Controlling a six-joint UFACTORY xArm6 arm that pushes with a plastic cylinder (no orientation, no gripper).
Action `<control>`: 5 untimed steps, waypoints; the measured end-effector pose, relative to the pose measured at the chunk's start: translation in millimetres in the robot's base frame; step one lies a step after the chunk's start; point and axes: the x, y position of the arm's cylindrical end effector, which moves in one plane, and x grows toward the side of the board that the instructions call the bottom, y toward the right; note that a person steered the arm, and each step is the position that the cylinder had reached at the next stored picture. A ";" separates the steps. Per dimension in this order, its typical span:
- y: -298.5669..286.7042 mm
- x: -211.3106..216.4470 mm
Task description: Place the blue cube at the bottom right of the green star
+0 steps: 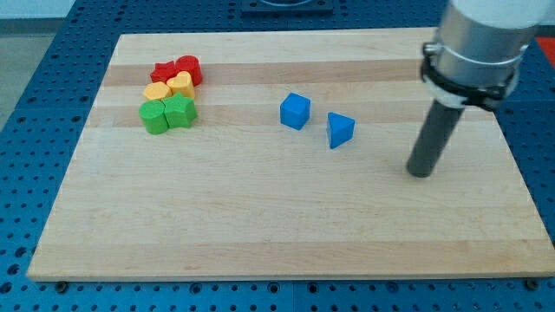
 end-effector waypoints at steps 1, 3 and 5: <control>-48.8 -4.9; -113.2 -73.4; -164.9 -140.6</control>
